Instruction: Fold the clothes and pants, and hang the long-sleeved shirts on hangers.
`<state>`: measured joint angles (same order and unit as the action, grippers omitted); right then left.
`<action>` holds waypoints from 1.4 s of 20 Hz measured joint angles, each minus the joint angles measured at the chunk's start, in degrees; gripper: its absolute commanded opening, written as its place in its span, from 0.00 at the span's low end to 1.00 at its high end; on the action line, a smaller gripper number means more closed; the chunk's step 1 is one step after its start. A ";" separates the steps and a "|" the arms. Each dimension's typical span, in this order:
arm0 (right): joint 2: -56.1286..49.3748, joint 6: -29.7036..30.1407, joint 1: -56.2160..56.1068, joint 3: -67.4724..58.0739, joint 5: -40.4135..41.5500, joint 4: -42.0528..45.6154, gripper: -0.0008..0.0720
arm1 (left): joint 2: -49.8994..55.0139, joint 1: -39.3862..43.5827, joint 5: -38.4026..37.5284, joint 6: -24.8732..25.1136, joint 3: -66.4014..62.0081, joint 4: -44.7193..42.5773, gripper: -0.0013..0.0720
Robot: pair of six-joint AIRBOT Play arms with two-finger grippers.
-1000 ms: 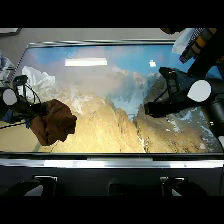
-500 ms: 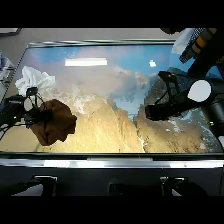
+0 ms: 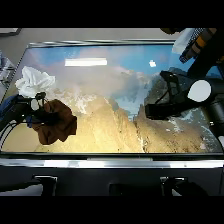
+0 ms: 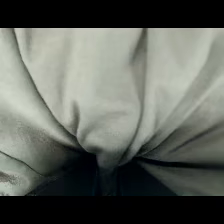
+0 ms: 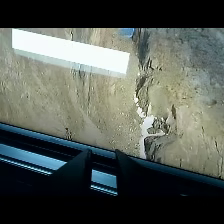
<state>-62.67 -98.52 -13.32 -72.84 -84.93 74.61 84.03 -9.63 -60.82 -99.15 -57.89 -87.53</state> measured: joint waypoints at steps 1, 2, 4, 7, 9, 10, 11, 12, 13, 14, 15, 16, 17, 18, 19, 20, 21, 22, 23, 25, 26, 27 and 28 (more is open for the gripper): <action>0.00 -0.11 0.00 0.00 -0.22 0.66 0.30 | -0.17 0.94 -0.22 1.77 0.00 4.02 0.04; 0.04 -0.55 0.00 0.00 -0.46 1.29 0.30 | -0.37 2.21 -0.31 3.17 0.00 7.32 0.04; 0.37 -0.81 0.00 0.00 -1.33 2.54 0.30 | -0.98 6.45 -1.01 5.27 -0.20 13.46 0.04; 1.88 -1.16 0.00 0.00 -2.32 4.07 0.30 | -1.55 14.91 -0.68 5.73 -1.55 18.84 0.04; 3.61 -1.16 0.00 0.00 -2.93 5.64 0.30 | -1.70 21.27 0.50 3.65 -2.75 21.05 0.04; 4.72 -1.16 0.00 0.00 -3.28 6.62 0.30 | -1.75 24.59 1.86 1.75 -3.28 21.64 0.04; 5.84 -1.16 0.00 0.00 -3.61 7.65 0.30 | -1.77 27.63 3.58 -0.22 -3.67 22.12 0.04; 7.19 -1.16 0.00 0.00 -3.76 8.98 0.30 | -1.70 30.84 5.88 -2.34 -3.96 22.67 0.04; 8.44 -1.16 0.00 0.00 -4.09 10.19 0.30 | -1.46 33.66 8.28 -4.15 -4.15 22.95 0.04; 9.77 -1.16 0.00 0.00 -4.33 11.54 0.30 | -1.07 36.50 11.23 -5.99 -4.33 23.12 0.04; 10.99 -1.14 0.00 0.00 -4.72 12.74 0.30 | -0.55 38.84 14.08 -7.52 -4.42 23.23 0.04; 12.20 -1.07 0.00 -0.02 -5.09 13.94 0.30 | 0.15 40.98 16.87 -9.09 -4.50 23.52 0.05; 13.11 -0.94 0.00 -0.02 -5.31 15.10 0.36 | 0.76 42.47 18.88 -10.40 -4.57 23.63 0.24; 13.86 -0.92 0.00 0.00 -5.49 16.11 0.53 | 1.29 43.56 20.61 -11.61 -4.61 23.85 0.62; 14.36 -0.94 0.00 0.02 -5.46 16.81 0.64 | 1.46 44.11 21.79 -12.61 -4.63 24.06 0.85; 14.67 -1.77 0.00 0.07 -5.09 17.38 0.64 | 1.29 44.22 22.47 -13.16 -4.68 24.24 0.86; 14.78 -3.10 0.04 0.11 -4.39 17.55 0.64 | 0.66 43.76 22.56 -13.35 -4.68 24.24 0.86; 14.75 -4.31 0.39 0.11 -3.89 17.44 0.66 | -0.35 42.77 22.43 -12.96 -4.70 24.26 0.86; 14.60 -5.35 1.51 0.11 -3.52 16.81 0.70 | -1.81 41.18 21.64 -12.02 -4.70 24.24 0.86; 14.25 -6.38 6.08 0.11 -3.04 14.45 0.70 | -5.49 37.07 19.12 -9.16 -4.70 24.28 0.86; 13.97 -6.12 10.05 0.15 -2.99 12.02 0.70 | -7.78 34.32 17.33 -7.30 -4.70 24.26 0.86; 13.55 -4.81 14.38 0.46 -2.86 8.72 0.70 | -9.92 31.67 15.65 -5.66 -4.72 24.26 0.86; 12.92 -2.56 19.65 1.40 -2.99 3.82 0.70 | -12.07 28.72 13.35 -3.89 -4.72 24.26 0.86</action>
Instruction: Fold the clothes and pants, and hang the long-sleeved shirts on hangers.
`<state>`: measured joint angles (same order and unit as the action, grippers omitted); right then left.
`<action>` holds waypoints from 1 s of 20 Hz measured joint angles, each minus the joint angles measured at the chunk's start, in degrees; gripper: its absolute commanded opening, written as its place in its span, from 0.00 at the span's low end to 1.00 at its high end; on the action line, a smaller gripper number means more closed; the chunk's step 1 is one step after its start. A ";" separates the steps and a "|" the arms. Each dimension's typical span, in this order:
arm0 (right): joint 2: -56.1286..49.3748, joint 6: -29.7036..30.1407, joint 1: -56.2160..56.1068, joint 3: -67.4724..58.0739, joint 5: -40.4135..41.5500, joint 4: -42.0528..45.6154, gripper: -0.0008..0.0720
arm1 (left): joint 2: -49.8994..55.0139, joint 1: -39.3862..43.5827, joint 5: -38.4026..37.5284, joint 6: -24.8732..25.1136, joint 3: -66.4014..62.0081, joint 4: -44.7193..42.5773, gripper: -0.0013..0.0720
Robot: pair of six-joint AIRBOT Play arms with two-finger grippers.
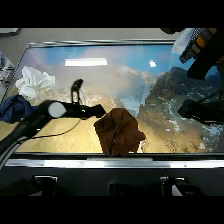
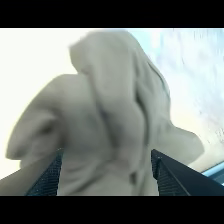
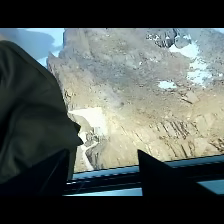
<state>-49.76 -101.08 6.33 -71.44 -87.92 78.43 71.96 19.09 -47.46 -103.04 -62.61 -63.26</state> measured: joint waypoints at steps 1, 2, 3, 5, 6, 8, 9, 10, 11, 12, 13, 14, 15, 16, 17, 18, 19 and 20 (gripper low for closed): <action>-0.70 3.04 5.31 1.86 -0.20 -5.90 0.70 | -1.70 -2.64 -2.27 1.40 0.00 0.00 0.86; -1.40 6.12 9.73 4.50 -0.46 -11.56 0.70 | -3.21 -5.33 -4.83 2.64 0.00 -0.02 0.86; -1.97 8.98 13.33 7.89 -0.55 -16.76 0.70 | -4.28 -7.72 -7.54 3.78 0.00 -0.02 0.85; -2.75 14.29 17.88 17.18 1.14 -25.62 0.70 | -5.51 -11.23 -11.78 5.66 0.00 -0.02 0.85; -2.97 16.41 18.71 21.79 2.71 -28.26 0.70 | -5.84 -12.44 -13.14 6.43 0.00 -0.02 0.85; -3.23 20.13 18.56 30.88 7.19 -32.46 0.70 | -6.29 -14.03 -15.10 7.32 0.00 0.02 0.85; -3.32 21.70 17.59 34.97 9.97 -34.32 0.70 | -6.43 -14.53 -15.74 7.74 0.00 0.07 0.85; -3.39 22.95 16.26 38.16 12.76 -36.04 0.70 | -6.56 -14.91 -16.11 7.91 0.00 0.07 0.85; -3.56 24.02 14.43 40.94 15.69 -37.57 0.70 | -6.62 -15.17 -16.59 8.04 0.00 0.04 0.85; -4.13 24.76 12.22 42.97 18.71 -38.88 0.70 | -6.67 -15.32 -16.87 8.17 0.00 0.11 0.85; -5.07 25.24 9.99 44.33 21.27 -39.71 0.69 | -6.71 -15.45 -17.00 8.22 0.00 0.11 0.85; -6.45 25.55 7.74 45.31 23.61 -40.39 0.65 | -6.73 -15.56 -17.16 8.33 0.00 0.09 0.85; -8.26 25.68 5.42 46.05 25.79 -40.98 0.55 | -6.73 -15.61 -17.31 8.39 0.00 0.11 0.85; -10.12 25.79 3.54 46.56 27.67 -41.51 0.41 | -6.75 -15.65 -17.40 8.41 0.00 0.11 0.85; -12.07 26.29 1.86 46.95 29.38 -42.56 0.38 | -6.80 -15.72 -17.66 8.41 0.00 0.13 0.86; -13.62 27.56 0.70 47.21 30.62 -44.11 0.29 | -6.80 -15.74 -18.36 8.35 0.00 0.15 0.99; -14.88 29.22 -0.17 47.39 31.69 -46.12 0.13 | -6.80 -15.74 -18.99 8.02 0.20 0.28 1.00; -15.74 30.75 -0.72 47.41 32.57 -47.95 0.05 | -6.78 -15.74 -19.71 7.87 0.72 0.37 1.00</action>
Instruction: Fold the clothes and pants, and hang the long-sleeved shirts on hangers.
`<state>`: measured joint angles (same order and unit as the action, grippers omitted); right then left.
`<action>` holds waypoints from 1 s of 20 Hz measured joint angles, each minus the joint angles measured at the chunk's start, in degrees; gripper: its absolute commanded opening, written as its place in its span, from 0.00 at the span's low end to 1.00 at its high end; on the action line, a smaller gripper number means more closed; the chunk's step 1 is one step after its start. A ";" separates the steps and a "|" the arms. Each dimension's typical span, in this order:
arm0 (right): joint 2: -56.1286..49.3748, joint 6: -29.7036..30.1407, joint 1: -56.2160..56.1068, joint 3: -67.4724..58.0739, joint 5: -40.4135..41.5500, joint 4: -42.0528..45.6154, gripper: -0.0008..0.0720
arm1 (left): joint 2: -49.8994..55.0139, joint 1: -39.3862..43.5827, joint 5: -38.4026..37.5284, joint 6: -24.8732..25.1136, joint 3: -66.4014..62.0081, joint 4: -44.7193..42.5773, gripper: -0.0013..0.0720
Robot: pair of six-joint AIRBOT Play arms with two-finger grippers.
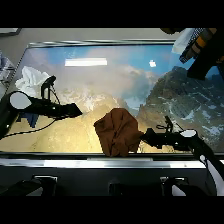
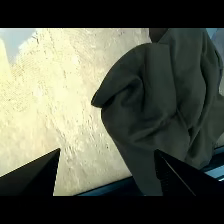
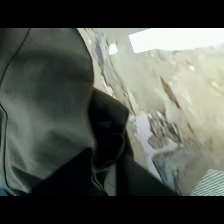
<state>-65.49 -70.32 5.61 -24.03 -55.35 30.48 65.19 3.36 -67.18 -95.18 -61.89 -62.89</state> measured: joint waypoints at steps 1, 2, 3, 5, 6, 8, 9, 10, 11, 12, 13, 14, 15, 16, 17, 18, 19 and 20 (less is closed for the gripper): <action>-0.66 1.29 -0.44 -0.13 0.66 -1.62 0.05 | 0.04 -0.02 -0.37 -0.26 0.94 0.00 1.00; -1.09 2.16 -0.72 -0.37 1.05 -2.58 0.05 | 0.04 -0.04 -0.42 -0.35 2.19 0.02 1.00; -1.44 2.97 -0.94 -0.72 1.07 -3.54 0.05 | 0.04 -0.04 -0.15 -0.39 3.98 0.07 1.00; -1.81 3.93 -1.18 -1.29 0.76 -4.35 0.05 | 0.13 -0.04 2.73 -0.09 8.31 1.62 1.00; -1.95 4.09 -1.25 -1.49 0.15 -4.57 0.05 | 0.26 -0.04 4.87 0.68 10.82 3.30 1.00; -2.08 4.33 -1.36 -1.70 -1.53 -4.59 0.05 | 0.85 0.20 9.55 2.82 15.06 7.74 1.00; -2.10 4.35 -1.38 -1.79 -2.60 -4.35 0.05 | 1.49 0.61 11.91 3.87 16.76 10.03 1.00; -2.03 4.31 -1.40 -1.84 -3.69 -3.96 0.05 | 2.40 1.27 13.81 4.76 18.01 11.91 1.00; -1.81 4.02 -1.40 -1.86 -4.74 -3.43 0.05 | 3.34 2.01 15.34 5.38 18.82 13.25 1.00; -1.36 3.30 -1.40 -1.90 -5.57 -2.56 0.05 | 4.52 2.97 17.00 6.03 19.45 14.53 1.00; -0.74 2.51 -1.40 -1.90 -6.19 -1.53 0.05 | 5.62 3.93 18.25 6.38 19.89 15.52 1.00; 0.09 1.46 -1.40 -1.90 -6.64 -0.46 0.05 | 6.75 4.90 19.61 6.71 20.22 16.61 1.00; 0.96 0.61 -1.40 -1.90 -6.91 0.59 0.05 | 7.93 5.86 21.09 7.15 20.46 18.01 1.00; 1.92 -0.39 -1.40 -1.90 -7.26 1.62 0.05 | 9.03 6.71 22.47 7.63 20.63 19.58 1.00; 2.86 -1.29 -1.40 -1.90 -7.37 2.36 0.05 | 9.97 7.41 23.54 7.82 20.74 21.42 0.89; 3.89 -2.03 -1.40 -1.90 -7.56 3.04 0.05 | 10.88 8.00 24.65 8.04 20.79 23.34 0.61; 4.79 -2.82 -1.40 -1.90 -7.65 3.48 0.05 | 11.61 8.41 25.59 8.28 20.81 25.05 0.40; 5.77 -3.41 -1.40 -1.90 -7.67 3.85 0.05 | 12.22 8.76 26.27 8.55 20.76 26.60 0.32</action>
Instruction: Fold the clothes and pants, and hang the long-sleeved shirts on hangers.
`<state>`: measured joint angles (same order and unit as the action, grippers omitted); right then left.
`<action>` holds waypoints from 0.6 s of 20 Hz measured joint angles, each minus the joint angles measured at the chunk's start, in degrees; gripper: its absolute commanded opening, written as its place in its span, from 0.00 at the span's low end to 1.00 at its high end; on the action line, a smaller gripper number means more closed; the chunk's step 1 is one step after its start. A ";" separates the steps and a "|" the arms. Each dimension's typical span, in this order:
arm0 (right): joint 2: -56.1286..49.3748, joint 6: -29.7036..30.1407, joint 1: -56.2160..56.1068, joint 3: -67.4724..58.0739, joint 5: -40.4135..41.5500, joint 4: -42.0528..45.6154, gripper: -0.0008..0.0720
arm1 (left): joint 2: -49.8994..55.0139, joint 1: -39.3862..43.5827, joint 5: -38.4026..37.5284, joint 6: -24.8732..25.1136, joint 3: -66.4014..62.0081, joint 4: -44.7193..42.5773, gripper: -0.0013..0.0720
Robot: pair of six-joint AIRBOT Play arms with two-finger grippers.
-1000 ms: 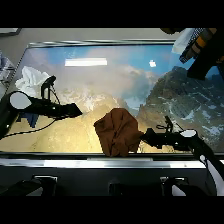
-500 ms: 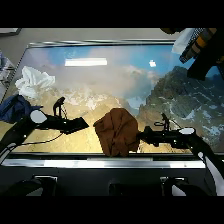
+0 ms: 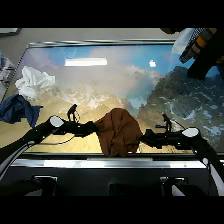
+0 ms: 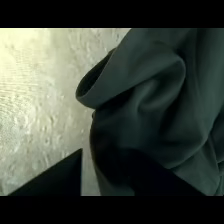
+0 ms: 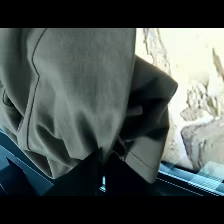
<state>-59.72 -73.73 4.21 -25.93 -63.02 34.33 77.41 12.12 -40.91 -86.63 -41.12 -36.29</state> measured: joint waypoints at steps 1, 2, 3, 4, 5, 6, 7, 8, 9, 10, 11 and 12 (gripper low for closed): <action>0.85 -0.48 0.00 0.00 0.02 0.28 0.05 | 0.44 0.24 0.42 0.26 -0.17 1.14 0.25; 1.77 -0.94 0.00 0.00 0.00 0.50 0.05 | 0.74 0.39 0.81 0.33 -0.48 2.10 0.04; 2.64 -1.18 0.00 0.00 -0.02 0.68 0.05 | 0.94 0.44 1.03 0.59 -0.85 2.69 0.04; 3.69 -1.40 0.00 -0.07 -0.02 0.81 0.05 | 1.05 0.50 1.22 0.72 -1.42 3.21 0.04; 4.90 -1.79 0.00 -0.31 -0.13 0.94 0.05 | 1.07 0.42 1.20 1.25 -2.19 3.58 0.04; 6.10 -1.81 0.00 -0.85 -0.22 1.31 0.05 | 1.01 0.22 1.01 1.88 -3.08 3.82 0.04; 7.37 -2.03 -0.02 -1.88 -0.31 2.01 0.05 | 0.72 -0.20 0.48 2.54 -4.24 3.82 0.04; 8.85 -2.43 -0.02 -3.63 -0.42 3.41 0.05 | 0.28 -0.72 -0.15 3.06 -5.62 3.45 0.04; 10.25 -2.69 -0.02 -6.01 -0.37 5.35 0.05 | -0.39 -1.36 -1.29 3.45 -7.13 2.54 0.04; 11.50 -2.95 -0.02 -8.74 -0.33 7.48 0.05 | -1.42 -2.12 -2.56 3.78 -9.05 0.98 0.04; 12.55 -3.48 -0.02 -11.96 -0.09 9.68 0.05 | -2.80 -2.93 -3.76 3.76 -11.30 -0.92 0.04; 13.46 -4.13 -0.02 -15.80 0.24 12.28 0.05 | -4.28 -3.63 -4.81 3.56 -13.51 -3.21 0.04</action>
<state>-46.26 -77.87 4.19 -41.74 -62.78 46.61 73.12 8.49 -45.71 -83.07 -54.63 -39.51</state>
